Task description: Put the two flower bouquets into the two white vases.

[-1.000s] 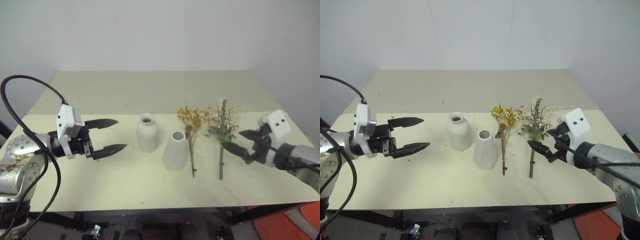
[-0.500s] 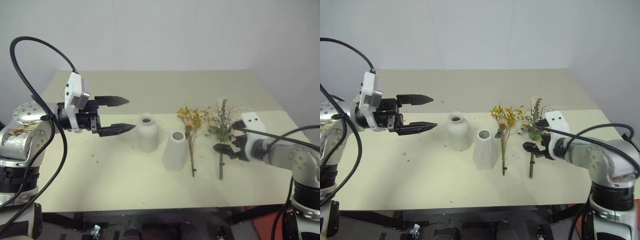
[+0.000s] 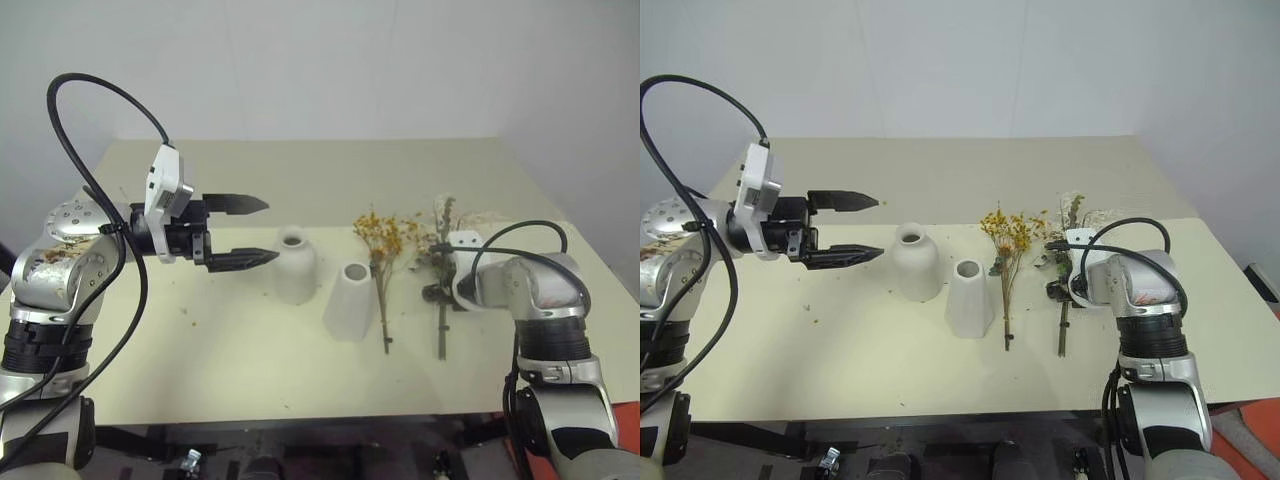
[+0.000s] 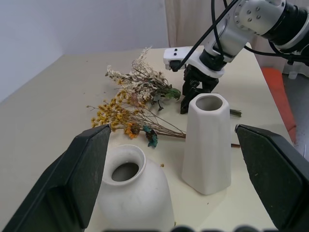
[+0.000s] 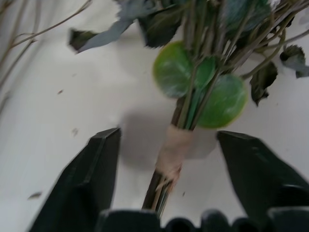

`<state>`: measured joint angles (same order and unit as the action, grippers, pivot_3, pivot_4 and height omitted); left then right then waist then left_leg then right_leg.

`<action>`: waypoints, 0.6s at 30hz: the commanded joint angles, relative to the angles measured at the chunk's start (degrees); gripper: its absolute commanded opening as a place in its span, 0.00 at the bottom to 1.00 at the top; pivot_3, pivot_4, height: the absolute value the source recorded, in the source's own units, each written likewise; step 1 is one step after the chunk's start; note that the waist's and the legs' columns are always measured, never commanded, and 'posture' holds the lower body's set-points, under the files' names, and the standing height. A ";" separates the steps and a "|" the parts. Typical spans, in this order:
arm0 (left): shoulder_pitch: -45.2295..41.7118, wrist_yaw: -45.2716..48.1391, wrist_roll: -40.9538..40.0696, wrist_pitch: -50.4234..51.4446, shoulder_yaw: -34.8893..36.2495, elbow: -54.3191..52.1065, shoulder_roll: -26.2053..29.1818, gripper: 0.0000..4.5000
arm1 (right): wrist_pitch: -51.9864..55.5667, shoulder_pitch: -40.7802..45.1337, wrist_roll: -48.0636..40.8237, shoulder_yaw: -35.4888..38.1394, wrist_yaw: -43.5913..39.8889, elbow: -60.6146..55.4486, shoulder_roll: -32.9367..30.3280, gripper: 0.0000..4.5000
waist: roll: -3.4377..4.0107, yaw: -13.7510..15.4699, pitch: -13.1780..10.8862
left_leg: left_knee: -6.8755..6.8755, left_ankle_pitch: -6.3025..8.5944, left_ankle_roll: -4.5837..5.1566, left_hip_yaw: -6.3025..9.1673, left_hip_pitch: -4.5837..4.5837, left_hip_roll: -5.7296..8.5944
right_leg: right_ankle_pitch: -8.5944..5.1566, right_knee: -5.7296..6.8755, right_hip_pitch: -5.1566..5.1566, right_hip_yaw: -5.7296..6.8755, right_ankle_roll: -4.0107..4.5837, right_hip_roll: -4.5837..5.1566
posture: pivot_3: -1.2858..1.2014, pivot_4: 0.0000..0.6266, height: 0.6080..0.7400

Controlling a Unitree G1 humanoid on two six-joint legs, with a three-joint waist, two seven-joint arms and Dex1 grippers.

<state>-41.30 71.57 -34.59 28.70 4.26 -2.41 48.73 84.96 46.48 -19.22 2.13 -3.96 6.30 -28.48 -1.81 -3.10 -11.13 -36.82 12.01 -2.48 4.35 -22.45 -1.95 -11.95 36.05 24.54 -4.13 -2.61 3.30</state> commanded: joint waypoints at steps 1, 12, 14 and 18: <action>-0.57 -0.01 0.45 -1.10 1.22 -0.83 0.41 1.00 | -3.69 2.28 2.44 -0.26 -0.46 0.39 -0.13 0.51 | 0.00 -0.17 0.00 | 0.00 0.00 0.00 0.00 0.00 0.00 | 0.00 0.00 0.00 0.00 -0.01 0.00 | 0.52 0.24 1.00; -1.06 0.39 1.71 -1.99 1.39 0.62 0.42 1.00 | -4.62 4.47 6.92 5.31 2.78 -1.71 2.97 0.06 | 0.02 -0.99 -0.01 | 0.00 0.00 0.00 0.01 0.02 -0.01 | 0.00 0.03 0.01 0.00 -0.01 -0.01 | 0.52 0.24 1.00; -1.06 0.32 1.83 -2.15 1.61 0.83 0.53 1.00 | -5.37 5.53 6.70 9.09 3.63 -4.07 3.84 0.06 | 0.03 -0.91 -0.02 | 0.00 0.00 0.00 0.01 0.01 0.00 | 0.01 0.03 0.01 -0.01 -0.01 -0.01 | 0.52 0.24 1.00; -1.02 0.31 2.04 -2.40 1.97 1.43 0.85 1.00 | -11.20 5.37 6.13 11.68 3.74 -10.17 5.50 0.06 | 0.05 -0.93 -0.03 | 0.01 0.00 0.00 0.02 -0.03 0.00 | 0.00 0.02 0.04 0.00 -0.01 0.00 | 0.52 0.24 1.00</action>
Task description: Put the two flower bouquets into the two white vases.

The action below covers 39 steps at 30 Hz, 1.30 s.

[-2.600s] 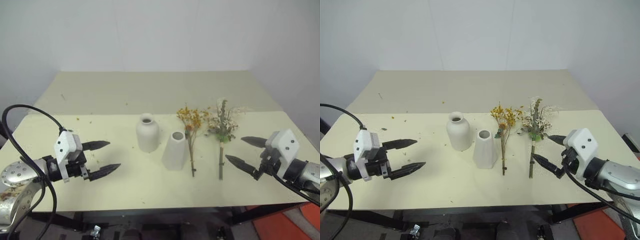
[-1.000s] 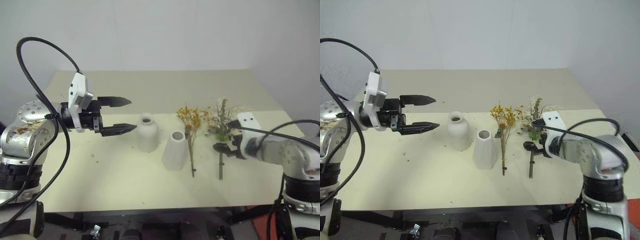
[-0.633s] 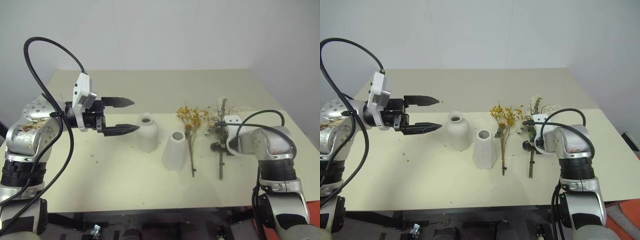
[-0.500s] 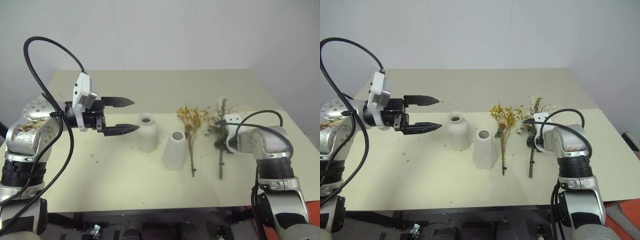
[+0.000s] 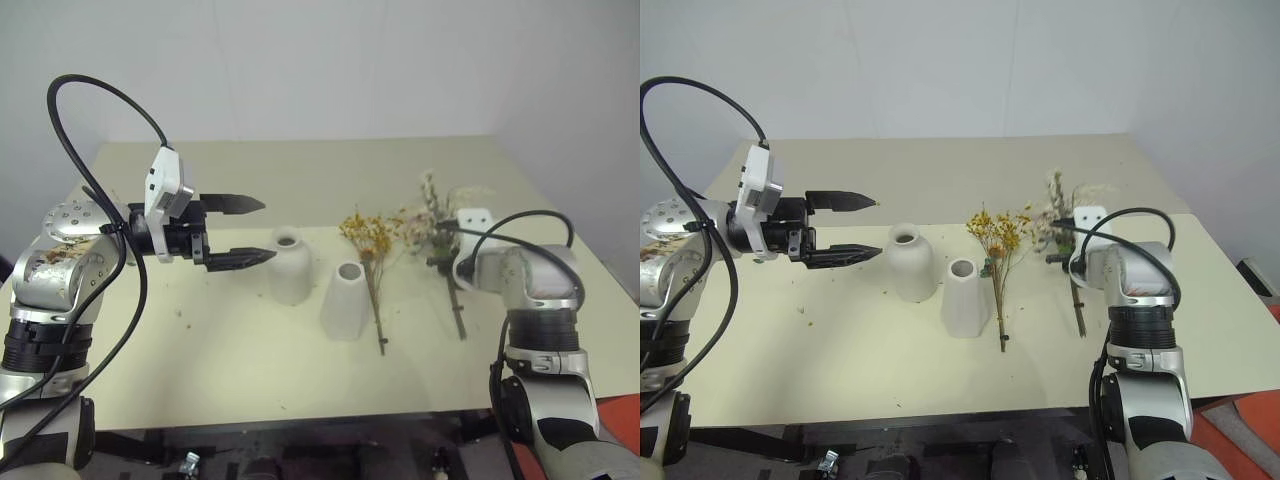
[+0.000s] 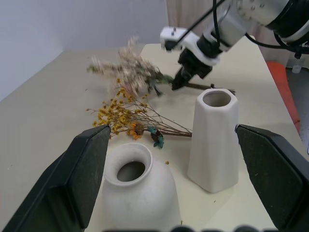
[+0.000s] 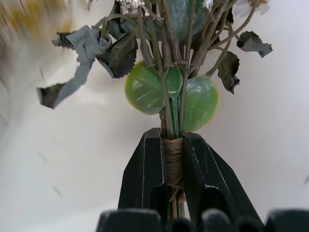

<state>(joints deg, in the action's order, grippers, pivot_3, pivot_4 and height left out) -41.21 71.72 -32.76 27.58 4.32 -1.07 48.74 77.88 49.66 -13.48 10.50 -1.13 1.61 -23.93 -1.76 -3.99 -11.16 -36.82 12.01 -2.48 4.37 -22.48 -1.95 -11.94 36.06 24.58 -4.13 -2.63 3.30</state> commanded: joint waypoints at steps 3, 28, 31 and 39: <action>-1.36 -0.05 -0.43 -0.64 2.88 1.01 1.08 1.00 | -18.76 -0.30 -1.78 4.66 -2.69 -12.19 3.48 0.06 | 0.01 -0.16 -0.01 | 0.02 0.00 0.00 0.00 0.02 -0.01 | 0.00 0.01 0.01 0.00 0.00 -0.01 | 0.52 0.24 1.00; 1.57 -3.19 -0.68 3.83 4.93 -1.30 4.44 1.00 | -54.62 5.40 -16.53 -2.14 -27.14 -4.94 19.36 0.06 | 0.05 0.00 -0.03 | 0.05 0.00 0.00 0.01 0.03 -0.03 | 0.01 0.10 0.07 0.01 0.03 -0.03 | 0.52 0.24 1.00; 1.97 -3.29 -0.66 3.76 5.11 -1.62 4.54 1.00 | -55.51 4.70 -17.04 -4.16 -29.06 -4.44 21.25 0.06 | 0.05 -0.04 -0.03 | 0.05 0.00 0.00 0.01 0.05 -0.03 | 0.01 0.11 0.07 0.01 0.03 -0.03 | 0.52 0.24 1.00; 3.27 -3.76 -0.92 3.69 5.69 -2.95 4.49 1.00 | -58.79 5.86 -15.87 -8.65 -31.27 -0.43 25.76 0.06 | 0.07 -0.09 -0.04 | 0.07 -0.01 -0.01 0.02 -0.02 -0.05 | 0.05 0.21 0.23 0.00 0.10 -0.06 | 0.52 0.24 1.00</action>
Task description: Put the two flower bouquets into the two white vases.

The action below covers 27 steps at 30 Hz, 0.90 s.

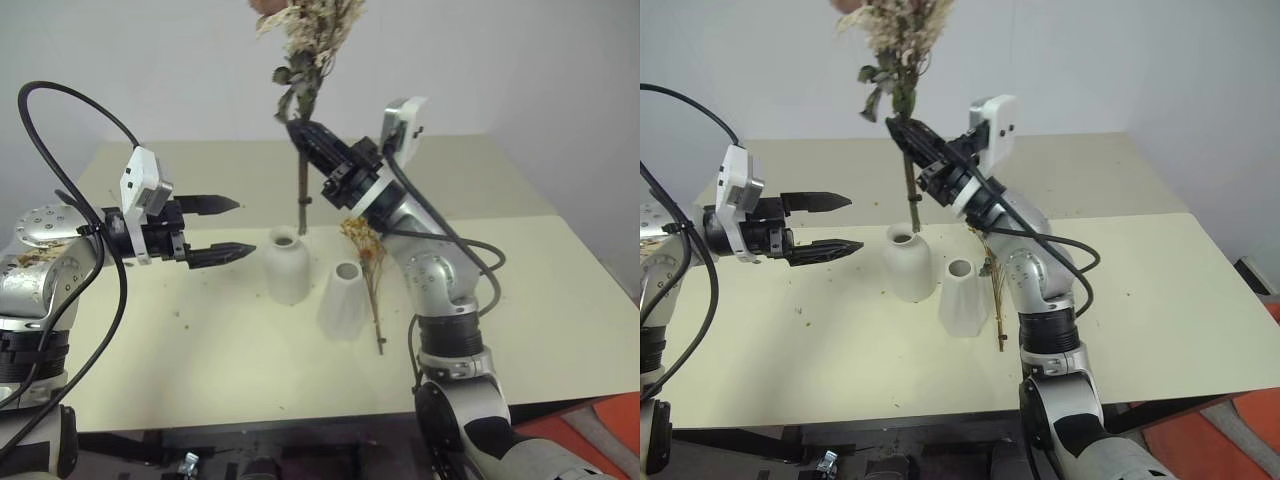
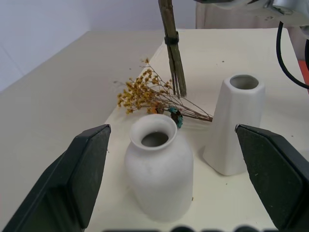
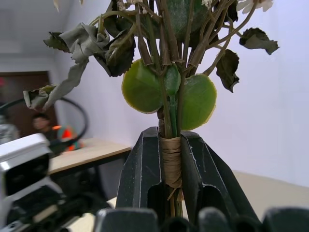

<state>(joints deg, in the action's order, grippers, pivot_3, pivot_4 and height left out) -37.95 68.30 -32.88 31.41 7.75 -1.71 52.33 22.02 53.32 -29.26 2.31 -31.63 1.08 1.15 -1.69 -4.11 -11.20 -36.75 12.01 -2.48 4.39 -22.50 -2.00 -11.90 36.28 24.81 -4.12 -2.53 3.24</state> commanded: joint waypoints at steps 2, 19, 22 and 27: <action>0.54 -0.47 -0.94 -0.15 2.57 -2.70 1.00 1.00 | -3.92 2.81 0.26 -1.00 -1.29 1.94 1.27 0.06 | 0.00 0.03 0.00 | 0.00 0.00 0.00 0.00 -0.01 0.00 | 0.00 -0.02 0.00 0.00 0.00 0.01 | 0.52 0.24 1.00; 3.89 -1.86 -1.94 0.68 4.80 -5.48 2.10 1.00 | -14.11 5.45 4.75 -1.43 -3.05 16.66 3.46 0.06 | 0.00 -0.09 0.00 | 0.00 -0.01 -0.01 0.00 -0.29 0.00 | 0.13 0.05 0.33 0.00 0.21 0.00 | 0.52 0.24 1.00; 4.50 -1.90 -2.12 0.62 5.26 -5.71 2.31 1.00 | -15.13 5.88 5.43 -1.67 -3.27 18.33 3.64 0.06 | 0.00 -0.06 0.00 | 0.00 -0.01 -0.01 0.01 -0.29 0.00 | 0.18 0.08 0.33 0.00 0.29 -0.01 | 0.52 0.24 1.00; 5.27 -2.21 -2.11 0.72 5.78 -6.24 2.21 1.00 | -15.53 5.31 6.37 -2.51 -4.57 18.63 3.54 0.06 | 0.00 -0.05 0.00 | 0.00 -0.01 -0.02 0.01 -0.30 0.00 | 0.18 0.07 0.34 0.00 0.30 -0.01 | 0.52 0.24 1.00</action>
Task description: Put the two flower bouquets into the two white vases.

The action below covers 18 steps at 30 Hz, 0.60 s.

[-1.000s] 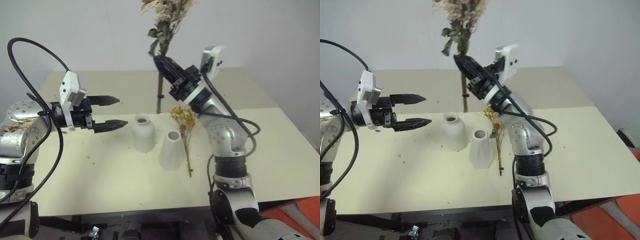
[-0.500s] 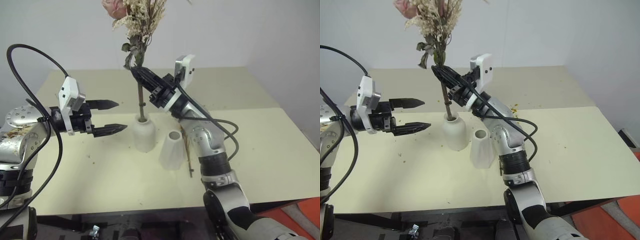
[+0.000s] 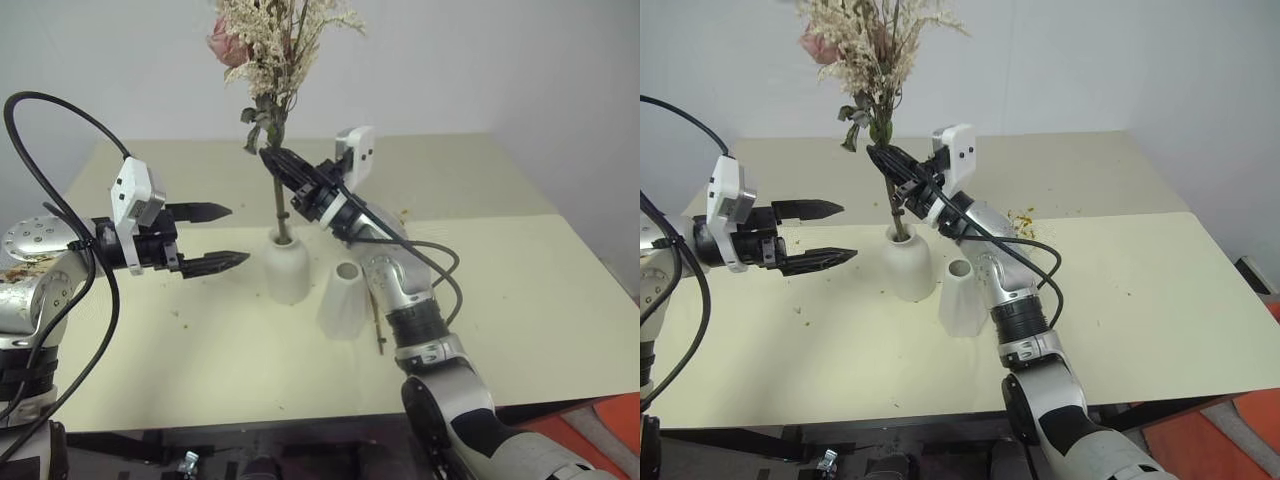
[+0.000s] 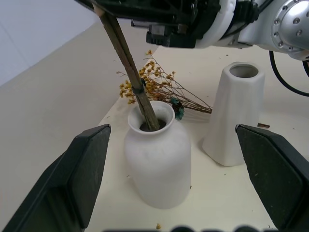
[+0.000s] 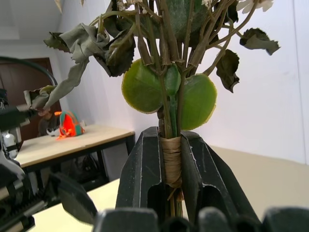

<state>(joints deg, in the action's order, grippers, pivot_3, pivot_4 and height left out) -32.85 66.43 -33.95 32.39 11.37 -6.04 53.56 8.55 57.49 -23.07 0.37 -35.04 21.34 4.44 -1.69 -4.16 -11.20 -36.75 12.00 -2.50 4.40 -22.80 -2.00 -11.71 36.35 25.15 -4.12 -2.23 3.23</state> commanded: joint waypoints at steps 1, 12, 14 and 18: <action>0.25 -0.39 -1.00 -0.25 2.20 -1.99 0.93 1.00 | -2.11 1.02 0.31 -0.70 -1.38 -1.76 0.25 0.06 | 0.00 0.00 0.00 | 0.00 0.00 0.00 0.00 0.00 0.00 | 0.00 0.00 0.00 0.00 0.00 0.00 | 0.52 0.24 1.00; -0.48 -0.36 -0.63 -0.71 1.51 -1.32 0.43 1.00 | -0.61 0.02 1.36 -2.77 -4.47 -2.92 -1.21 0.06 | 0.00 0.01 0.00 | 0.00 0.00 -0.01 0.00 0.01 0.00 | 0.01 0.05 0.00 0.00 0.02 0.00 | 0.52 0.24 1.00; -0.71 -0.37 -0.57 -0.76 1.27 -1.21 0.27 1.00 | -0.10 -0.09 1.50 -3.05 -4.91 -3.05 -1.61 0.06 | 0.00 0.01 0.00 | 0.00 0.00 -0.01 0.01 0.00 0.00 | 0.01 0.05 0.00 0.00 0.02 0.00 | 0.52 0.24 1.00; -0.93 -0.33 -0.52 -0.83 1.03 -1.05 0.07 1.00 | 0.43 -0.11 1.42 -3.14 -5.28 -3.09 -2.12 0.06 | 0.00 -0.01 0.00 | 0.00 -0.01 -0.01 0.01 0.01 0.00 | 0.01 0.08 0.01 0.00 0.02 0.00 | 0.52 0.24 1.00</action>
<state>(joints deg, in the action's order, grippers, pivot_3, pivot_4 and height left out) -32.56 66.16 -33.91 32.50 11.53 -6.42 53.48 8.80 56.99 -21.44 -2.69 -39.94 21.26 2.31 -1.69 -4.17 -11.20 -36.76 11.99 -2.51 4.40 -22.78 -1.99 -11.70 36.45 25.16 -4.12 -2.21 3.23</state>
